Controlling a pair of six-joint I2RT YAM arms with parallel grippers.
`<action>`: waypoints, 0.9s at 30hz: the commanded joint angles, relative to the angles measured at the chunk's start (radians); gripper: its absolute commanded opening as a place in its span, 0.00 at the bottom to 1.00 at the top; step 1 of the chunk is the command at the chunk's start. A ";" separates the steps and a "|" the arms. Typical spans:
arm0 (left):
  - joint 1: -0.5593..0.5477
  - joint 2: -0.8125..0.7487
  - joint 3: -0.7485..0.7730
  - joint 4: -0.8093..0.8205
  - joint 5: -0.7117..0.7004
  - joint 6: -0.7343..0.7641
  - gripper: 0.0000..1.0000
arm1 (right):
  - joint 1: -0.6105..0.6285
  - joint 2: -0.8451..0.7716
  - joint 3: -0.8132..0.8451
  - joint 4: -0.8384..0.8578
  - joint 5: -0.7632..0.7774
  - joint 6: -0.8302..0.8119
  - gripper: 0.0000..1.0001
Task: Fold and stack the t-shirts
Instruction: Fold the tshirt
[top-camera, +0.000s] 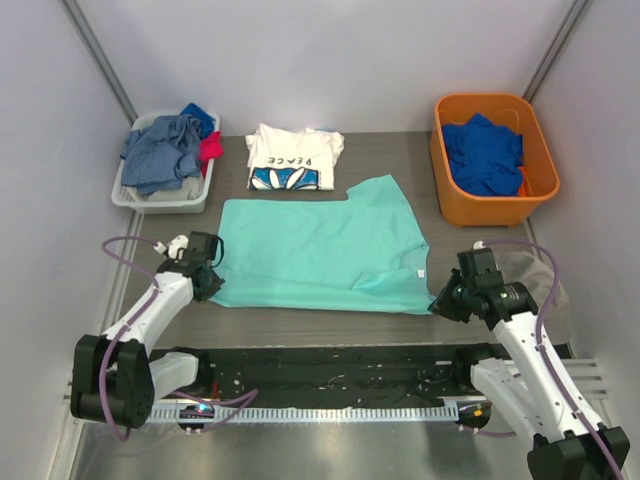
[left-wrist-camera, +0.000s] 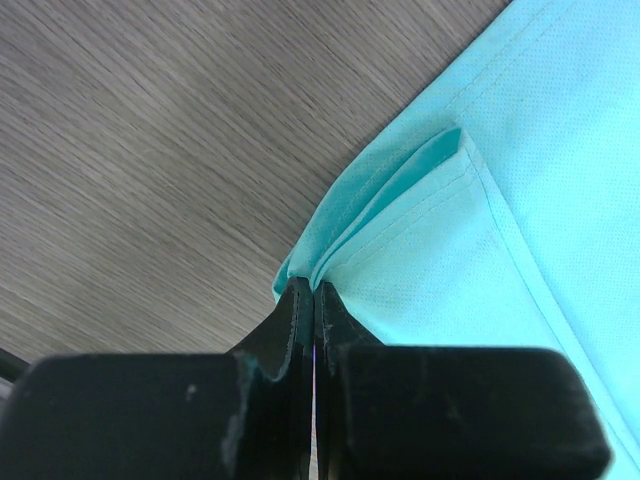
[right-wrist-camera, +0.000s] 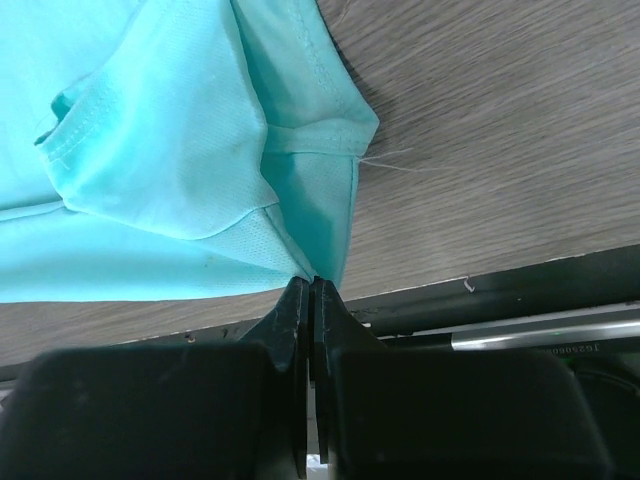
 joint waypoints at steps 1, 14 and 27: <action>-0.004 -0.041 -0.012 -0.020 0.007 -0.025 0.00 | 0.008 -0.024 0.056 -0.050 0.026 0.007 0.01; -0.013 -0.162 -0.047 -0.112 0.005 -0.119 0.00 | 0.011 -0.015 0.064 -0.054 0.023 -0.014 0.12; -0.019 -0.300 0.063 -0.275 -0.073 -0.172 0.80 | 0.008 0.099 0.171 0.162 0.125 0.015 0.56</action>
